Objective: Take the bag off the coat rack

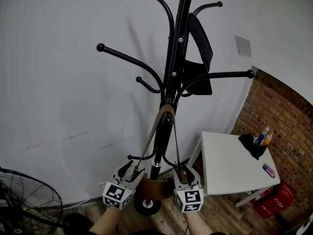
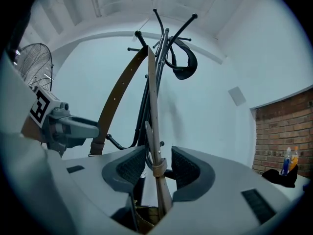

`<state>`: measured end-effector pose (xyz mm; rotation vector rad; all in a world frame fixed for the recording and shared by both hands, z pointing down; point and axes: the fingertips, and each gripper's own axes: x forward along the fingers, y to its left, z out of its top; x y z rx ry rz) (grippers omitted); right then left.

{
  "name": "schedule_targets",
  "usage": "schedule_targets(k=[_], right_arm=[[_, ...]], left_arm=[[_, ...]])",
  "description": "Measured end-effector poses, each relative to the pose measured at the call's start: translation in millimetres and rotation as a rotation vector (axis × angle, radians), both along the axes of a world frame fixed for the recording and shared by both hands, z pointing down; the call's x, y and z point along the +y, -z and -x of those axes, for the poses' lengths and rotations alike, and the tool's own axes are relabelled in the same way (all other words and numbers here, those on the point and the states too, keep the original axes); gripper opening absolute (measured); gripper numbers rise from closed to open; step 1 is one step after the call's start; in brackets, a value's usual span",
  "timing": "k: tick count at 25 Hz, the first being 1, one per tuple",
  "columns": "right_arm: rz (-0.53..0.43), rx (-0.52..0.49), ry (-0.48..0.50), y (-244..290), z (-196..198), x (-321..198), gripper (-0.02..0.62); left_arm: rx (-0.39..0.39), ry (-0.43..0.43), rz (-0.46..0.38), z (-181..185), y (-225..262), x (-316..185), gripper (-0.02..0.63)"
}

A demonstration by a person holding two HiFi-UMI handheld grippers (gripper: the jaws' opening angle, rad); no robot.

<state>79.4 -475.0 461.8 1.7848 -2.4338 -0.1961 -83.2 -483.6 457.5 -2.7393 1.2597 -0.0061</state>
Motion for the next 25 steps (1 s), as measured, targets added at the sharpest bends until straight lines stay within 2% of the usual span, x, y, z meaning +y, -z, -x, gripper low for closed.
schedule_targets(k=[2, 4, 6, 7, 9, 16, 25], right_arm=[[-0.003, 0.006, -0.001, 0, 0, -3, 0.146], [-0.023, 0.002, -0.003, 4, 1, -5, 0.1], [-0.032, 0.011, -0.005, 5, 1, -5, 0.072], [-0.029, 0.016, -0.005, 5, 0, -5, 0.062], [-0.023, 0.006, -0.001, 7, -1, -4, 0.046], [-0.009, -0.045, 0.029, 16, -3, 5, 0.04], [-0.034, -0.063, 0.064, 37, 0, 14, 0.04]], left_arm=[[-0.023, -0.013, -0.009, -5, 1, -5, 0.232], [-0.047, -0.016, -0.015, -7, -1, -11, 0.212], [-0.062, -0.015, -0.018, -7, -1, -14, 0.141], [-0.066, -0.014, -0.019, -7, -1, -15, 0.063], [-0.075, -0.014, -0.012, -6, -1, -17, 0.033], [-0.066, -0.027, 0.045, -7, 1, -16, 0.015], [-0.042, -0.006, 0.036, -4, 11, -4, 0.015]])
